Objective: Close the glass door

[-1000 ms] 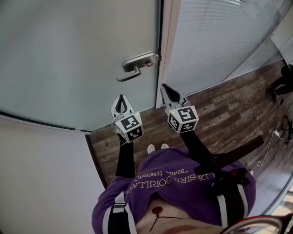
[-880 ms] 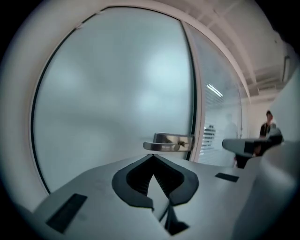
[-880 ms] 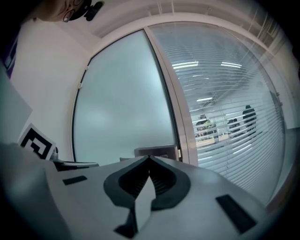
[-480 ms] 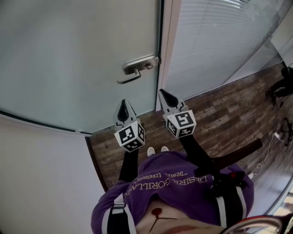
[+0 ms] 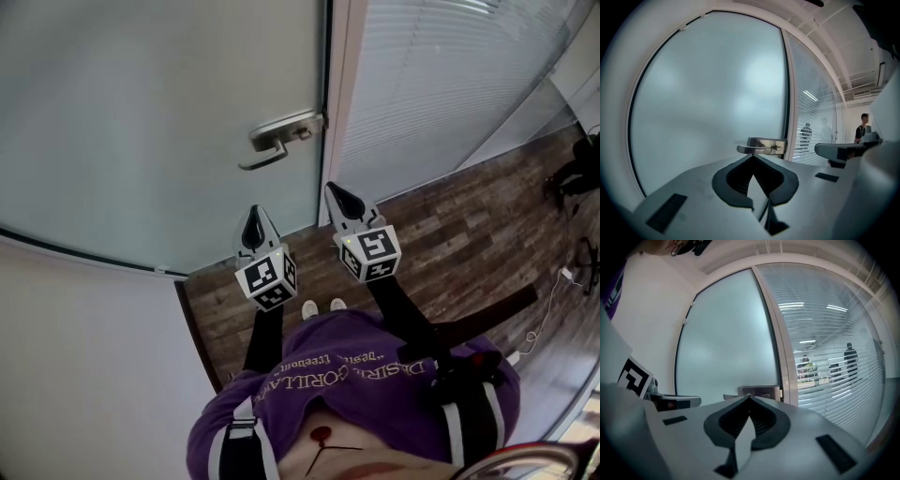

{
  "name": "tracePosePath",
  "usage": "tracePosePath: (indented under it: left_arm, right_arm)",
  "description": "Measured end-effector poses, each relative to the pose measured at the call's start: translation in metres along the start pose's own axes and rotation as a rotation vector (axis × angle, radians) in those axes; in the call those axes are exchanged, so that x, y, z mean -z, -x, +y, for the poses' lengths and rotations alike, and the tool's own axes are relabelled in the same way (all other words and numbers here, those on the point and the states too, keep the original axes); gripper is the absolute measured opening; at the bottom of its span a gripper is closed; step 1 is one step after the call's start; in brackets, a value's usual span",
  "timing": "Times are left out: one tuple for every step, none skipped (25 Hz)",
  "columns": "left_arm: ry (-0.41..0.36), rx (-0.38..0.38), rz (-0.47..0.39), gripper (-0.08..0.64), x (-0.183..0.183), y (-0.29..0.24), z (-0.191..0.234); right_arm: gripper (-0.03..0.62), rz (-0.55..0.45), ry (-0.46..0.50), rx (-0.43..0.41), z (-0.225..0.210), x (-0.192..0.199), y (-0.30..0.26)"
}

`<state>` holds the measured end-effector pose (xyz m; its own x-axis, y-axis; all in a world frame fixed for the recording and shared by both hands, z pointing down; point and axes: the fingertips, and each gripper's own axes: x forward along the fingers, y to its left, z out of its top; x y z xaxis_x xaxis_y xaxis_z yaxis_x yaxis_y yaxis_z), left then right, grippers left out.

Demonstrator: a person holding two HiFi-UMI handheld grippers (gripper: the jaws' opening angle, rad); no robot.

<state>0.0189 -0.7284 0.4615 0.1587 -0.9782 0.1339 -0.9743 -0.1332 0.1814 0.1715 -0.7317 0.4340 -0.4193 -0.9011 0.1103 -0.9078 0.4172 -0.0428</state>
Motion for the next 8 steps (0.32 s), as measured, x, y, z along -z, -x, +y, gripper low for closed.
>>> tracePosePath:
  left_arm:
    - [-0.001,0.001,0.001,0.002,0.0001,0.0003,0.0002]
    - [-0.002,0.001,0.003,0.002,0.0003,0.0004,0.0003]
    - [-0.004,0.002,0.004,0.002,0.0007,0.0005,0.0005]
    - [-0.005,0.003,0.005,0.002,0.0009,0.0007,0.0005]
    - [-0.006,0.003,0.006,0.002,0.0011,0.0012,0.0005]
    - [-0.007,0.003,0.007,0.002,0.0012,0.0018,0.0006]
    - [-0.008,0.003,0.008,0.002,0.0012,0.0025,0.0006]
    - [-0.009,0.002,0.009,0.002,0.0012,0.0032,0.0006]
  right_arm:
    - [-0.011,0.000,0.001,0.000,0.0005,-0.0001,0.0002]
    - [-0.011,-0.002,0.002,0.001,0.0009,-0.0004,0.0004]
    - [-0.011,-0.003,0.003,0.002,0.0011,-0.0008,0.0006]
    - [-0.011,-0.003,0.004,0.003,0.0012,-0.0011,0.0009]
    - [-0.011,-0.002,0.005,0.004,0.0014,-0.0012,0.0013]
    - [-0.011,-0.001,0.006,0.004,0.0017,-0.0013,0.0019]
    - [-0.011,0.000,0.007,0.004,0.0020,-0.0014,0.0025]
    - [-0.011,0.001,0.007,0.005,0.0024,-0.0015,0.0031]
